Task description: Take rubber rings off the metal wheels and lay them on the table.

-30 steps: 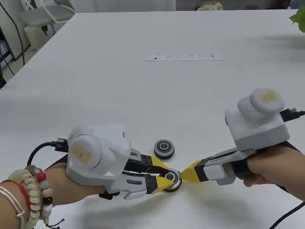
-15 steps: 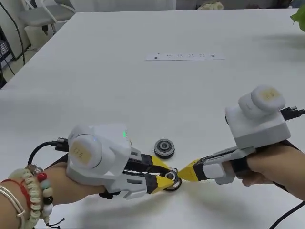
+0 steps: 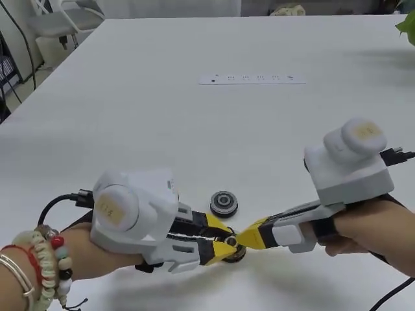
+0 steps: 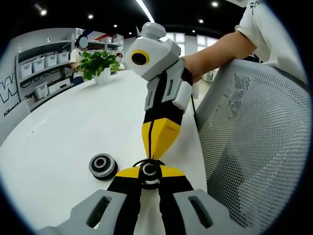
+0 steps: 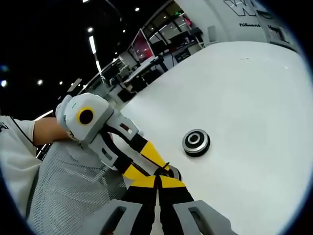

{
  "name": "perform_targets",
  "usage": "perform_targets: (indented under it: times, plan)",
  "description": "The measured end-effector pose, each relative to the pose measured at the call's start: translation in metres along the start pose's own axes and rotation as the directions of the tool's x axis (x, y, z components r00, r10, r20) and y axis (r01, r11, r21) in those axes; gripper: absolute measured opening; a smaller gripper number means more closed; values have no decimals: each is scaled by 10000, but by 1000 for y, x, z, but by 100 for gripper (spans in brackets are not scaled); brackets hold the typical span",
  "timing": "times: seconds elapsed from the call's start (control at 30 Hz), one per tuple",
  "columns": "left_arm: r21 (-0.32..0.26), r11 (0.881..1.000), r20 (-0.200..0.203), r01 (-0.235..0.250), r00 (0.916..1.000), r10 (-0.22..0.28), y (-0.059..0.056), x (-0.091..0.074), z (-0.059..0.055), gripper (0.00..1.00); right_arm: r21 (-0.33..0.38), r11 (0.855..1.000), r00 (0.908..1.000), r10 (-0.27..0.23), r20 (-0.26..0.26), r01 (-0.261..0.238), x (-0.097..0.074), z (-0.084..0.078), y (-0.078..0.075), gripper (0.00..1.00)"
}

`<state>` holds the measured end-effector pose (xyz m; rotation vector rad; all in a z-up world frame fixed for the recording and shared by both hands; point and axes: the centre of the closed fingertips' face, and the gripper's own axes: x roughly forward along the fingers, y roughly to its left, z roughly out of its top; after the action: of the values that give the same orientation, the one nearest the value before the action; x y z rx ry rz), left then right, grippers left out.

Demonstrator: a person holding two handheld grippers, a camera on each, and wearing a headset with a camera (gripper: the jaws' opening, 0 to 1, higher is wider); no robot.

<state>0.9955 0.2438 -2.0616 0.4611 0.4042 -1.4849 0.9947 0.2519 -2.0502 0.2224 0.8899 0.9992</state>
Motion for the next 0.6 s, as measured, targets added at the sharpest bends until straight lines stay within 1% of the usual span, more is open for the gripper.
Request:
perform_targets:
  times: [0.03, 0.07, 0.17, 0.23, 0.37, 0.5, 0.57, 0.6]
  plan:
    - [-8, 10000, 3, -4, 10000, 4, 0, 0, 0, 8, -88, 9999, 9999, -116, 14, 116, 0, 1, -1, 0]
    - [-19, 10000, 15, -15, 10000, 15, 0, 0, 0, 8, -334, 9988, 9994, -352, -61, 350, 0, 0, -5, 0]
    - [-4, 10000, 108, -39, 9999, 39, 0, 0, 0, 8, -134, 9995, 9995, -301, -117, 300, -1, -3, -6, 0]
    - [-66, 10000, 134, -38, 9999, 39, 0, 0, 0, 8, -47, 9992, 9990, -398, -182, 397, -1, -5, -8, 0]
    - [-94, 10000, -22, 1, 10000, -1, 1, 1, 1, 8, 76, 9988, 9986, -483, -213, 485, -1, -6, -9, 0]
    - [-133, 9999, -272, 57, 9996, -60, 1, 0, 1, 8, 83, 9984, 9981, -557, -250, 559, -1, -7, -10, 0]
    - [-89, 9999, -344, 50, 9994, -53, 2, -1, 2, 11, 98, 9985, 9983, -541, -220, 543, -2, -6, -10, 0]
    - [-65, 10000, -312, 43, 9995, -45, 3, -3, 3, 12, 102, 9985, 9984, -541, -191, 543, -2, -6, -10, 0]
